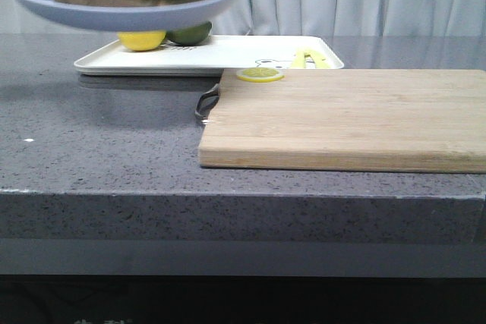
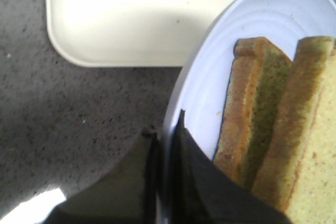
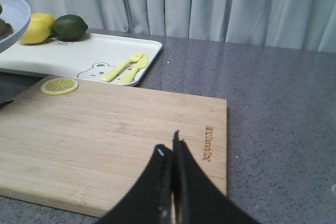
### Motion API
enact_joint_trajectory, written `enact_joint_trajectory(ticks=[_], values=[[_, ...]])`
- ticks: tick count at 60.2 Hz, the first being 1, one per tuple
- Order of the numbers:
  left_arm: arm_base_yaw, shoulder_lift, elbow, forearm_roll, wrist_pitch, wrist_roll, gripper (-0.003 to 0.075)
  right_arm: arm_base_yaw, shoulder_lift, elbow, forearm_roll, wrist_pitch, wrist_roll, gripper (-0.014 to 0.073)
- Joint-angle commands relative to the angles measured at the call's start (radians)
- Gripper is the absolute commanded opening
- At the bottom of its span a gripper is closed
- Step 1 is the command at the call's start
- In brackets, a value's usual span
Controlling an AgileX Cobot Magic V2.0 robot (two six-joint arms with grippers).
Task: Place bread and move sandwich to tray
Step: 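Carry the plate with the left gripper and lower it onto the white tray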
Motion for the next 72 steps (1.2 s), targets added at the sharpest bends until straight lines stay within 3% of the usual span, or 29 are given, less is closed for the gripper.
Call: enact_joint_trajectory(ticks=[1,25,38,72], values=[[-0.013,-0.008,-0.1,-0.135,-0.062,-0.009,-0.0019,0.002,0.011,-0.027,-0.001,-0.076,-0.002,-0.0061],[-0.13,0.394,-0.672,-0.155,-0.14,-0.019,-0.0018,0.002,0.011,-0.027,-0.001,-0.064,-0.002,-0.0061],[-0.148,0.586,-0.892,-0.155,-0.158,-0.067,-0.0018,0.002,0.011,-0.027,-0.001,-0.063,-0.002,-0.0061],[-0.153,0.674,-0.918,-0.128,-0.186,-0.069,-0.0018,0.002,0.011,-0.024,-0.001,-0.063,-0.002,-0.0061]])
